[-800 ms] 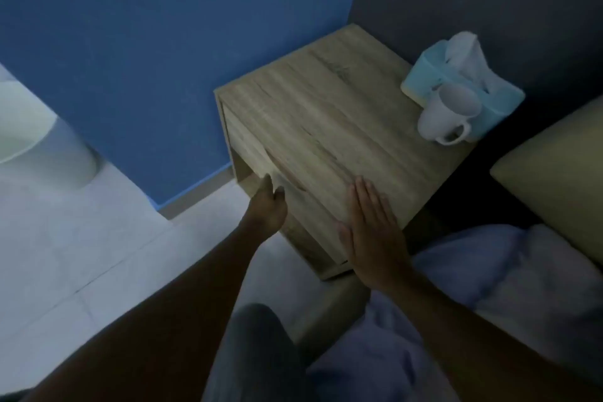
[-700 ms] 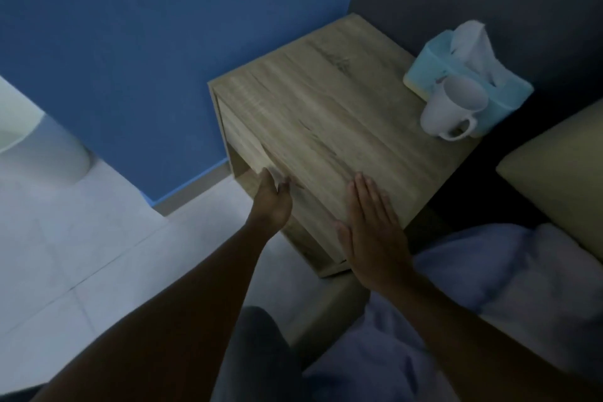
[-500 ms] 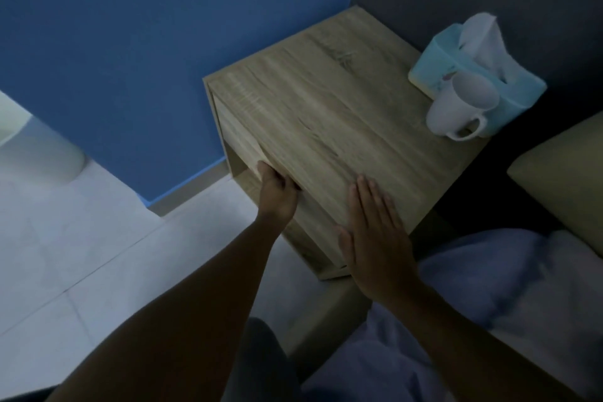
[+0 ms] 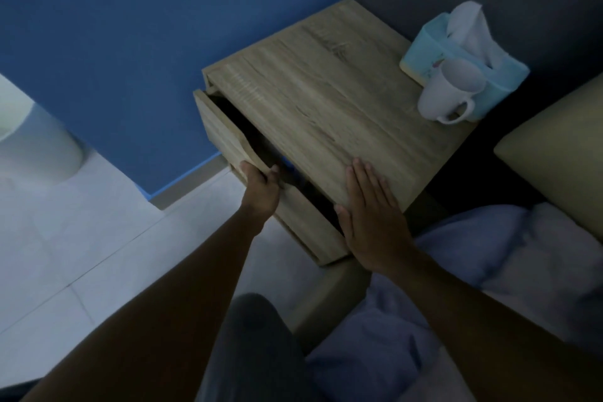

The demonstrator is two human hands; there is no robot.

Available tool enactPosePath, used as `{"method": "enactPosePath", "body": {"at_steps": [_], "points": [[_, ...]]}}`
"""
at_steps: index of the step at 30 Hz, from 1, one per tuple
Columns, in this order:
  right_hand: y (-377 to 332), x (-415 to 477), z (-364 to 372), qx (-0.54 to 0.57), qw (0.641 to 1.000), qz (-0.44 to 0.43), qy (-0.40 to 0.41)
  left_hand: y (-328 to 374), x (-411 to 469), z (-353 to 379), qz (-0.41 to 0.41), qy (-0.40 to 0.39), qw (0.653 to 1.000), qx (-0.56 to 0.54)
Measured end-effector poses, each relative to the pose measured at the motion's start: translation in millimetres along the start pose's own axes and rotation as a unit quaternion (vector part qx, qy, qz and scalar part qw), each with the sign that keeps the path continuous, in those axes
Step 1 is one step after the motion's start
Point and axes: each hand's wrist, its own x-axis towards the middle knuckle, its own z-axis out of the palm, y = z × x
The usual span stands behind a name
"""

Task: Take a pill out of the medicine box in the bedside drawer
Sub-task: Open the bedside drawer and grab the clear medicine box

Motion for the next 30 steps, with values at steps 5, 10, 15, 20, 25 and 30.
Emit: {"method": "enactPosePath", "body": {"at_steps": [5, 10, 15, 20, 25, 30], "points": [[-1, 0, -7, 0.020, 0.999, -0.004, -0.031, -16, -17, -37, -0.018, -0.021, 1.000, 0.000], [-10, 2, -10, 0.049, 0.998, 0.025, -0.005, -28, -35, -67, -0.058, -0.021, 0.998, 0.022], [-13, 4, -7, 0.052, 0.998, 0.035, 0.012, -40, -53, -93, -0.045, -0.020, 0.998, 0.047], [-12, 5, -6, 0.045, 0.999, 0.026, 0.014, -46, -65, -109, -0.037, -0.018, 0.998, 0.039], [-11, 7, -6, 0.033, 0.999, 0.028, 0.002, -50, -73, -120, -0.050, -0.007, 0.998, 0.037], [-10, 8, -6, 0.033, 0.999, 0.032, -0.025, -52, -83, -127, -0.047, 0.002, 0.998, 0.048]]}}
